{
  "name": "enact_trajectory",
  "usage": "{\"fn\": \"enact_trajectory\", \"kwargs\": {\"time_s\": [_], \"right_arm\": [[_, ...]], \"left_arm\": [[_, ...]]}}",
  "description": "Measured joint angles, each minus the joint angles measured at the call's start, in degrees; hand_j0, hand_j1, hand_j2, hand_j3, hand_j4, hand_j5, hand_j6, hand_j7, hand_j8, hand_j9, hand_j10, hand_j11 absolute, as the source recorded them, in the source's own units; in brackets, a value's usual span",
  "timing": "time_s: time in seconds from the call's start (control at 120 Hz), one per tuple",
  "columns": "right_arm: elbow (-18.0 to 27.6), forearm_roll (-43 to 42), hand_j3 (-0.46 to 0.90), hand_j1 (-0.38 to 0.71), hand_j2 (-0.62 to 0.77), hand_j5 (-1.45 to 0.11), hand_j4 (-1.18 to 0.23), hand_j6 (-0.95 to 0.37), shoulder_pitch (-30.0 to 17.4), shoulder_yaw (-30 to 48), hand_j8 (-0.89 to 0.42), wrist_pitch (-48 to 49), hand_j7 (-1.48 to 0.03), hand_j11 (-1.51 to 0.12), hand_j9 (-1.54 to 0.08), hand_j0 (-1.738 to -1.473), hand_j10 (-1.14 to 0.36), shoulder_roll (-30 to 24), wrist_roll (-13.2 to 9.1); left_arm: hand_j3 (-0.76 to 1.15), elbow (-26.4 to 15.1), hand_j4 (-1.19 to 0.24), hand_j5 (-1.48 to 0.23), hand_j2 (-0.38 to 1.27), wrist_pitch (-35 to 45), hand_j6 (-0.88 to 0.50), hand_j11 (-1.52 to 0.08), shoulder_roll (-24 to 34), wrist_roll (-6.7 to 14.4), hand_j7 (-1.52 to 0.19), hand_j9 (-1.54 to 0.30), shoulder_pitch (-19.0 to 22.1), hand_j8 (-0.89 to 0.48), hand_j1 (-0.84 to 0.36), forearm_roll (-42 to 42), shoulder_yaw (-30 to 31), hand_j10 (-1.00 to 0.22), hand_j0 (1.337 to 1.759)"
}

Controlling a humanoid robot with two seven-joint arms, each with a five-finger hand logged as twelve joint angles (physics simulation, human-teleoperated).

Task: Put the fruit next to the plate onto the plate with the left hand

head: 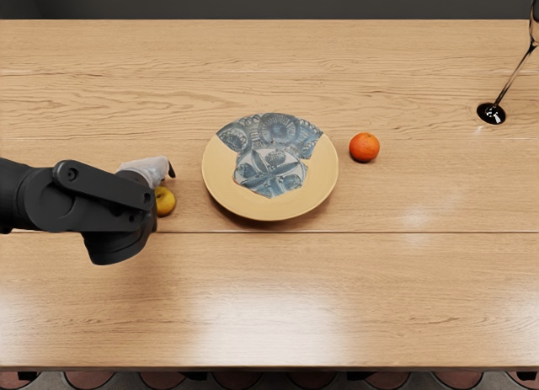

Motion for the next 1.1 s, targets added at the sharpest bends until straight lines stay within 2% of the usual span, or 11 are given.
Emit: {"fn": "enact_trajectory", "kwargs": {"time_s": [0.858, 1.1], "right_arm": [[0.02, 0.00, 0.00, -0.35, 0.00, 0.00, 0.00, 0.00, 0.00, 0.00, 0.00, -0.01, 0.00, 0.00, 0.00, -1.658, 0.00, 0.00, 0.00], [-0.01, 0.00, 0.00, -0.35, 0.00, 0.00, 0.00, 0.00, 0.00, 0.00, 0.00, -0.01, 0.00, 0.00, 0.00, -1.658, 0.00, 0.00, 0.00]], "left_arm": [[0.00, 0.03, -0.49, -0.64, 0.11, -0.01, -0.49, -0.64, -0.53, 0.01, -0.64, -0.64, -0.01, -0.49, -0.23, 0.04, 0.02, -0.49, 1.658], [0.00, -0.01, -0.53, -0.71, 0.13, -0.07, -0.45, -0.70, -0.53, 0.02, -0.71, -0.70, -0.01, -0.52, -0.25, 0.01, 0.02, -0.53, 1.656]]}}
